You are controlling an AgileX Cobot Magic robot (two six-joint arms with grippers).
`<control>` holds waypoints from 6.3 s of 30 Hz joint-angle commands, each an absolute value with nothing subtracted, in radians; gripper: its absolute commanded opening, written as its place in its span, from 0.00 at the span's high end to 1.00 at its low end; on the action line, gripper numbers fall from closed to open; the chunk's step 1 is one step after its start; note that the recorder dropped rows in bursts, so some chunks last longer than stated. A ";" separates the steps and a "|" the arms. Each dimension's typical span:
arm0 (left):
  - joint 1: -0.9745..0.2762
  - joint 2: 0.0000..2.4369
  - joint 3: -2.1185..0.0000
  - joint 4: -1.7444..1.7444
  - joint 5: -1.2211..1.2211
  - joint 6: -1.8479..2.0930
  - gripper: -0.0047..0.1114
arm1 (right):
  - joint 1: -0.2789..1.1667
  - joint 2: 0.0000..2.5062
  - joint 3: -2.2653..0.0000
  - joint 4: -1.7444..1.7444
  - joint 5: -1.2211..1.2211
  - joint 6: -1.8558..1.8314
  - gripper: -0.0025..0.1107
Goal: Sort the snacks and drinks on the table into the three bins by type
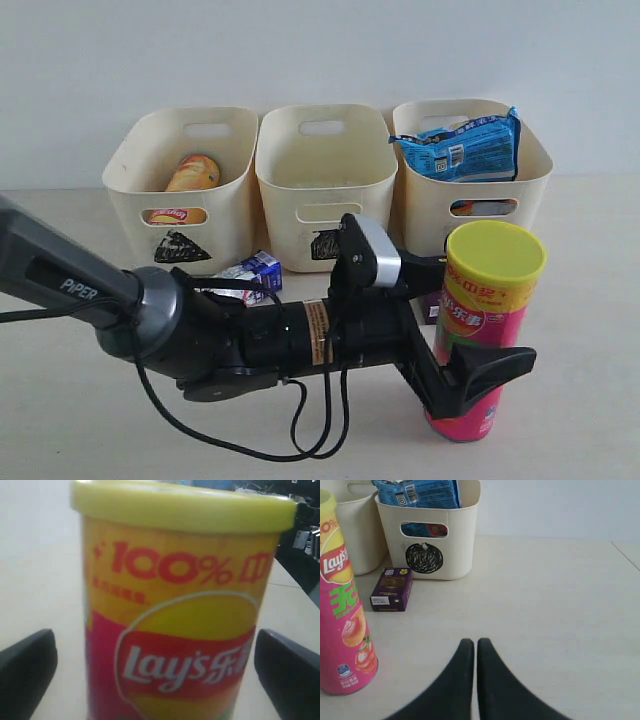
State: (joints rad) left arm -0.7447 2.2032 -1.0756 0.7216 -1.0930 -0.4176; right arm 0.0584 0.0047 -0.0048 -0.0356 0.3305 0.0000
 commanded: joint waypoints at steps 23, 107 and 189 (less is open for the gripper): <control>-0.757 2.098 -1.140 0.793 -0.903 -0.630 0.92 | 0.050 0.000 0.000 -0.036 0.322 0.000 0.98; -0.337 1.882 -1.578 0.799 0.355 -0.777 0.26 | 0.050 0.000 0.000 -0.036 0.322 0.000 0.98; -0.028 0.151 -0.158 -0.065 0.307 0.077 0.92 | 0.050 0.000 0.000 -0.036 0.322 0.000 0.98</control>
